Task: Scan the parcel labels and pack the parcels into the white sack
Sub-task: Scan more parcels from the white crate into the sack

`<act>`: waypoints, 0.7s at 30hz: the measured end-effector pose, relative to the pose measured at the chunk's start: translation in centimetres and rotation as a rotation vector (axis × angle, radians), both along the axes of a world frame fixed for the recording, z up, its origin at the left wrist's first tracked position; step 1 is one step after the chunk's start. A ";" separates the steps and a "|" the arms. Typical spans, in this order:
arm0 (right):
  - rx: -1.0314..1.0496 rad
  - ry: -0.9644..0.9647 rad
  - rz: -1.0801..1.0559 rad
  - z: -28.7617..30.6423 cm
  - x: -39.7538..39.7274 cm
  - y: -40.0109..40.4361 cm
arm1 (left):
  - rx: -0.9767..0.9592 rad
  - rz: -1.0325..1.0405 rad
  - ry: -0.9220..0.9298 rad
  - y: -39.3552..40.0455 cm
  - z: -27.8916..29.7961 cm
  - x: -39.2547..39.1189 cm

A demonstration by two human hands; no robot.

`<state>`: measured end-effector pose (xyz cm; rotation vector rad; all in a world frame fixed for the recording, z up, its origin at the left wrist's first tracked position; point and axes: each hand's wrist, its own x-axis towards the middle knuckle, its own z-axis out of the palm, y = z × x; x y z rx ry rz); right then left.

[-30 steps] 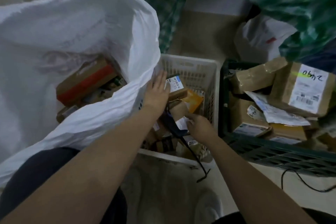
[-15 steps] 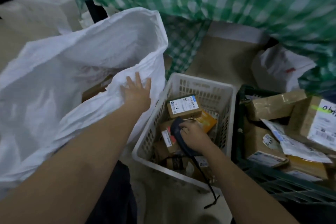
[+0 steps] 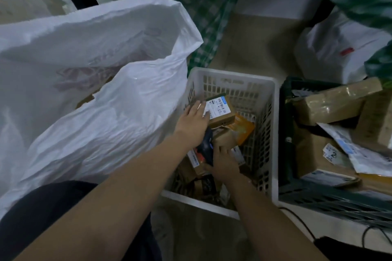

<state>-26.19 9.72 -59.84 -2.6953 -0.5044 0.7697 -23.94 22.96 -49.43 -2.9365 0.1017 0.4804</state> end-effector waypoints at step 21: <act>0.817 0.235 -0.963 3.2 6.1 -7.3 | -0.326 0.283 -0.002 0.1 -11.4 11.1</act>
